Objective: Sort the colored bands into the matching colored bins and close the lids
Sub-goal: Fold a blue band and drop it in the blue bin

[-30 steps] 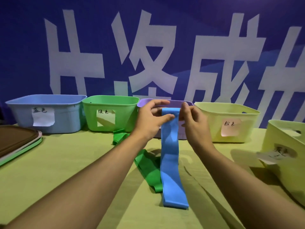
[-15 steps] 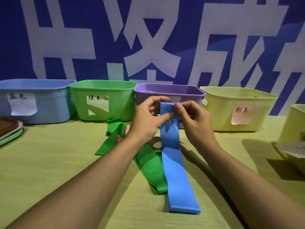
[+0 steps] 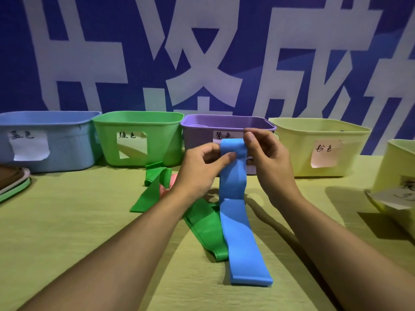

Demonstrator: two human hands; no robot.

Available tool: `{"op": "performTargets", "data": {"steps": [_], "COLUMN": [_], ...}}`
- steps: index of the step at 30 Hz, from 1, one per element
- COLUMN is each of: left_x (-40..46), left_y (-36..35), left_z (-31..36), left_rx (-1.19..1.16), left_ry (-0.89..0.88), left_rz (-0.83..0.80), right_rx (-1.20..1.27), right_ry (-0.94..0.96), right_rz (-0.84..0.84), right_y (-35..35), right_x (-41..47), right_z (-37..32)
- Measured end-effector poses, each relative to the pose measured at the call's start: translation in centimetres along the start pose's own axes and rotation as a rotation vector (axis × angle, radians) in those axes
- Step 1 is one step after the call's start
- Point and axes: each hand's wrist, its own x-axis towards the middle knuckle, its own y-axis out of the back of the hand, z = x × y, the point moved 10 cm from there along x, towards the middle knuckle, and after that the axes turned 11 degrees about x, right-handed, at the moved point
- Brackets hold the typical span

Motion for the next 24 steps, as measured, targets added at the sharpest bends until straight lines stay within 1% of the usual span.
{"op": "performTargets", "data": {"steps": [7,13,18,24], "left_x": [0.0,0.0,0.2,0.2], "left_y": [0.5,0.8,1.4,1.3], "left_z": [0.6,0.7,0.4,0.5], "left_rx": [-0.030,-0.014,-0.018,-0.049], "left_ry": [-0.028,-0.043,-0.029,-0.024], "left_rz": [0.046,0.075,0.135,0.130], "right_rx": [-0.074,-0.056,-0.050,-0.027], "right_ry": [0.052,0.055,0.049,0.014], "right_rz": [-0.105,-0.107,-0.106,-0.106], "right_y": [-0.6,-0.5,-0.6,-0.7], "right_x": [0.0,0.1,0.0,-0.1], "right_z": [-0.4,-0.5,-0.5,-0.4]}}
